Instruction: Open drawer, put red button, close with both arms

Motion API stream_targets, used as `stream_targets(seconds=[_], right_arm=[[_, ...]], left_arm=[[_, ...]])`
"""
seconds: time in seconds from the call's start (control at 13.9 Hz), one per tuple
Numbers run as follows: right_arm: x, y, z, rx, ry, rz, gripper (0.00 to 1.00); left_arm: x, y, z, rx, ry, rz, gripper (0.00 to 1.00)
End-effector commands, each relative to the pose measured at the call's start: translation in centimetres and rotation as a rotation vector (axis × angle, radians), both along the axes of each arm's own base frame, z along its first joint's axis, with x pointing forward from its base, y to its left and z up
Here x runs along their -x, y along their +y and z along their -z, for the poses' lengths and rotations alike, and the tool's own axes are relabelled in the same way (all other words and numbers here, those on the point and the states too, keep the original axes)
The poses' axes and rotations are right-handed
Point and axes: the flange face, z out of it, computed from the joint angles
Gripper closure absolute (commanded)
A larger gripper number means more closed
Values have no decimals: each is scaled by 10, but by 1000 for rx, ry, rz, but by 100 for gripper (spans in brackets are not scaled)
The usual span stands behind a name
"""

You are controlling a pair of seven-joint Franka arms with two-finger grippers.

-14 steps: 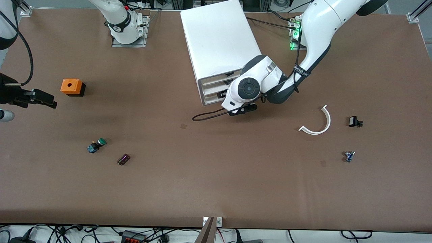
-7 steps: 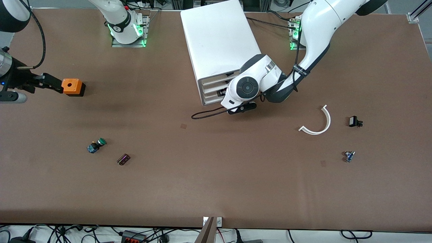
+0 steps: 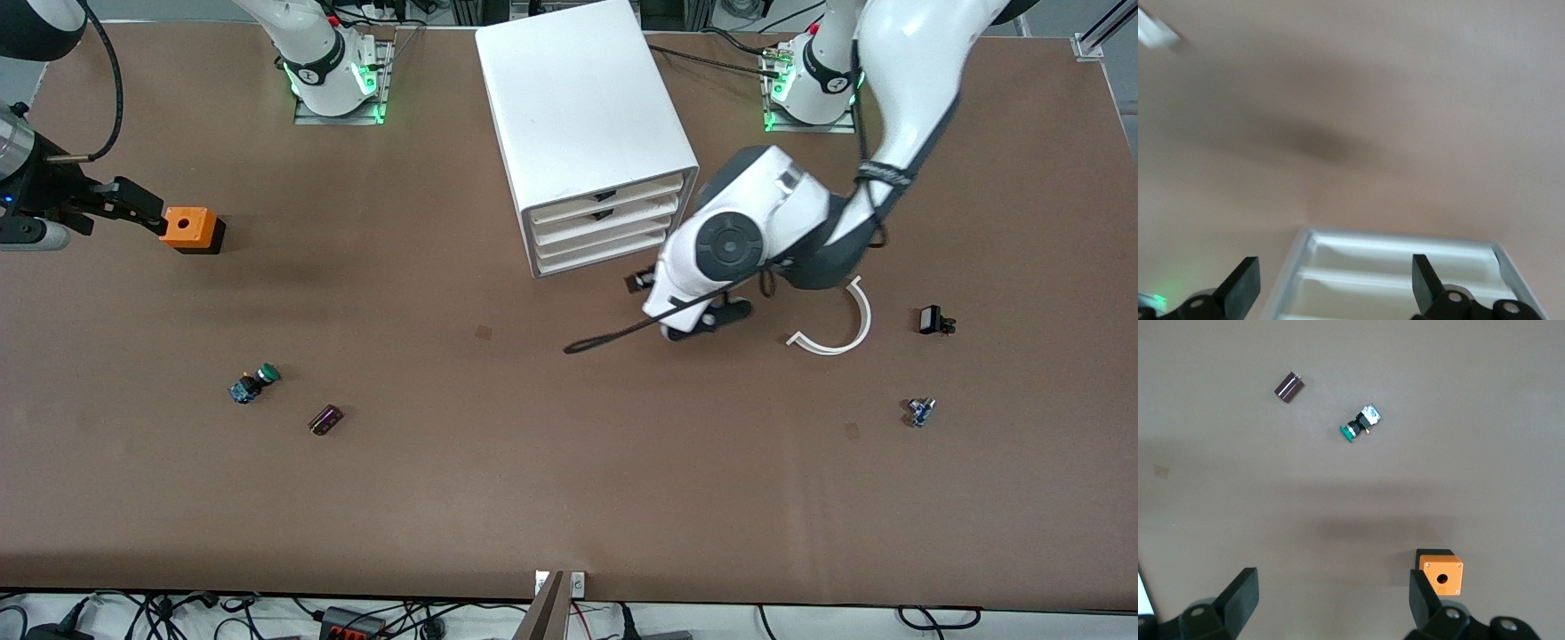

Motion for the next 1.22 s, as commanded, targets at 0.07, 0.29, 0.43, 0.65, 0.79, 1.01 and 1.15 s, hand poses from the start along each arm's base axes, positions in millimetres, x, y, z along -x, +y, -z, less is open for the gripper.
stream_targets(seconds=[0.07,0.29,0.43,0.65,0.79,1.01,1.15], right_arm=[[-9,-1,0,15,-14,9,0],[-16,2,-5,21,-26,2,0],[-17,1,-5,23,-26,4,0],[-19,-3,-2,26,-21,9,0],[-19,-7,-4,25,-22,17,0],[-19,-7,-5,26,-27,17,0],[-19,-8,-5,25,-27,20,0]], left_arm=[[-36,46,-70,-98,-140,107,0],[-53,109,-105,-67,-142,261,0],[-52,127,-129,-44,-160,330,0],[-41,162,-170,-11,-168,377,0],[-37,195,-186,30,-163,440,0],[-19,251,-204,107,-150,505,0],[-1,285,-209,134,-167,524,0]])
